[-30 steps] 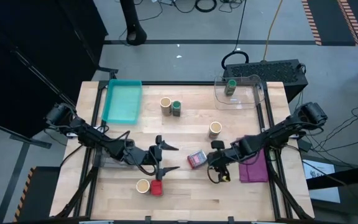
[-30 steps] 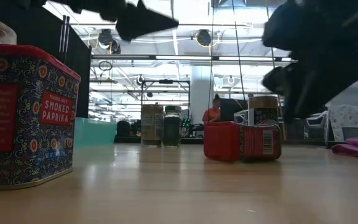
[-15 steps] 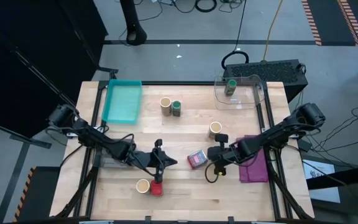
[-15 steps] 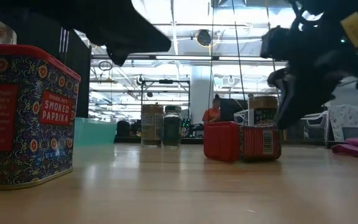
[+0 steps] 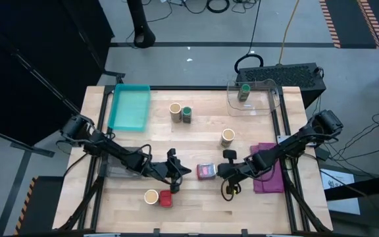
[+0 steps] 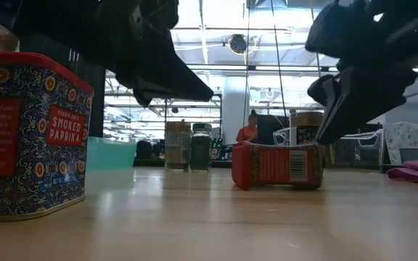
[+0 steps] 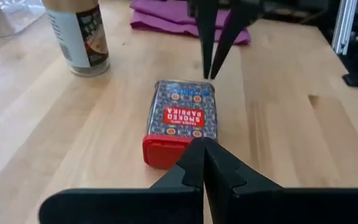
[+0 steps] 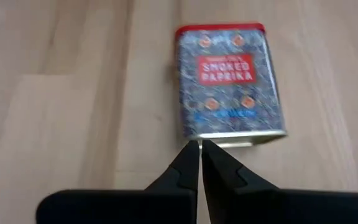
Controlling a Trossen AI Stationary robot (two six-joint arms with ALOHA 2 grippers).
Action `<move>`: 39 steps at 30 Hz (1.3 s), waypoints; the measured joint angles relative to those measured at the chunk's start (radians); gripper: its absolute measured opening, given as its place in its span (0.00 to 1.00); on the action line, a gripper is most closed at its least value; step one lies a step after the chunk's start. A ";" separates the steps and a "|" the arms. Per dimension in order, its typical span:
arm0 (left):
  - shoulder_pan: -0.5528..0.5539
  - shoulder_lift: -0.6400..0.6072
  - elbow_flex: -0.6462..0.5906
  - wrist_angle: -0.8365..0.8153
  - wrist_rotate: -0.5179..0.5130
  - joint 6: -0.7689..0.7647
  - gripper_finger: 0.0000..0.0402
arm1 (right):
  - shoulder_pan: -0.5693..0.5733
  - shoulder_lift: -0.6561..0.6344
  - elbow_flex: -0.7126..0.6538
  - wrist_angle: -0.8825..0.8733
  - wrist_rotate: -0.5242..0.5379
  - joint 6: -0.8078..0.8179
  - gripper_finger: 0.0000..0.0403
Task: Sort spices by type
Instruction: Put the top red seasoning can into the blue bin
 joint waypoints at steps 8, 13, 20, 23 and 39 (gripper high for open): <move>0.001 0.025 0.007 0.002 0.057 -0.002 0.01 | -0.006 -0.011 0.069 -0.087 0.127 -0.069 0.00; 0.001 0.030 0.007 0.007 0.061 -0.074 0.01 | -0.122 -0.011 0.119 -0.101 0.036 -0.183 0.00; -0.001 0.092 0.007 0.143 0.060 -0.103 0.01 | -0.239 -0.011 0.122 -0.173 -0.085 -0.257 0.00; 0.003 0.133 0.024 0.177 0.071 -0.103 0.00 | -0.241 -0.011 0.122 -0.194 -0.085 -0.273 0.00; 0.047 0.197 0.079 0.106 0.046 -0.131 0.00 | -0.158 0.077 0.125 -0.151 -0.070 -0.251 0.00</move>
